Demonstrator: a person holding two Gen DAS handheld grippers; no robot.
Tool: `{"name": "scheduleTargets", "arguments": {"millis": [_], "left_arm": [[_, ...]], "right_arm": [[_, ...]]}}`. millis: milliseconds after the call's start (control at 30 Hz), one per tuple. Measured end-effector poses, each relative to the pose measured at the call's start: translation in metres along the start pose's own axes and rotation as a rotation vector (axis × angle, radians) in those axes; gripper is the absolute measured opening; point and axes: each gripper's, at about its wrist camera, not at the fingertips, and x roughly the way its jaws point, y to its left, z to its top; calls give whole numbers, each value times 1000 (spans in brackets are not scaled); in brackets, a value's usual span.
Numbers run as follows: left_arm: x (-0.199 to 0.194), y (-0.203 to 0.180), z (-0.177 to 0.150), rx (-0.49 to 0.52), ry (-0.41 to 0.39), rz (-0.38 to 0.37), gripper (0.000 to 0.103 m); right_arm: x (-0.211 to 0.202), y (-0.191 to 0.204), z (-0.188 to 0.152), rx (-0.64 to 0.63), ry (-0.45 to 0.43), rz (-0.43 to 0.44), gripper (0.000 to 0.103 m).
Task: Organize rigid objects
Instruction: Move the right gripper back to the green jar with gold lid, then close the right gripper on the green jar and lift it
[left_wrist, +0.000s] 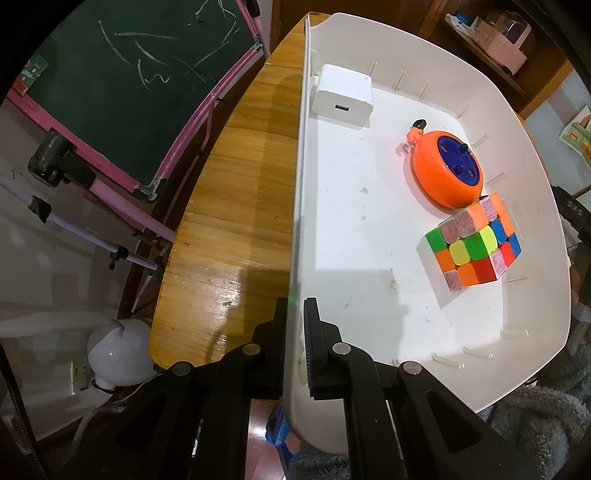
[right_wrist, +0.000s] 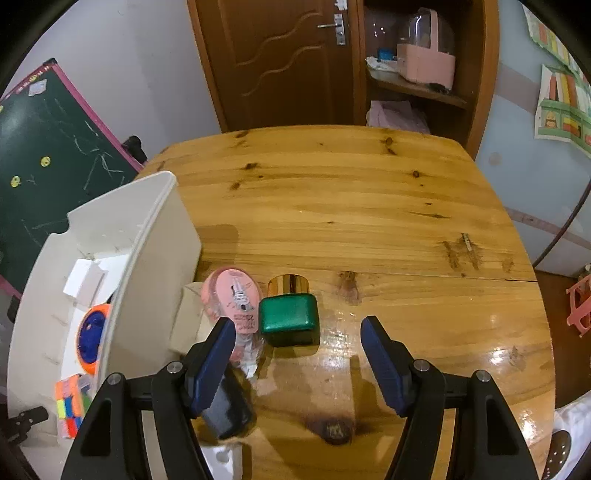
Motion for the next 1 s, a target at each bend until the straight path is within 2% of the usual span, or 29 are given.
{"name": "scheduleTargets", "arguments": {"millis": [400,467,500,533,567,800,1000], "left_arm": [[3,-1,2,5,15,0,7],[3,-2,3,9,20,8,7],[3,-3,3,11,22,12,7],[3,-4,3,13,24,16,7],[4,-4,3,13,25,19,7],[3,-8,3,14,24,34,7],[2,-10,2,15,20,38,7]], "right_arm": [[37,-7,3,4,36,-43,65],[44,-9,2,9,61,-30,60],[44,-9,2,5,46,-31,57],[44,-9,3,1,45,-29,51],[43,-9,3,-4,41,-21,40],[34,-18,-2,23,33,-26,40],[7,-18,-6,24,-12,-35,40]]}}
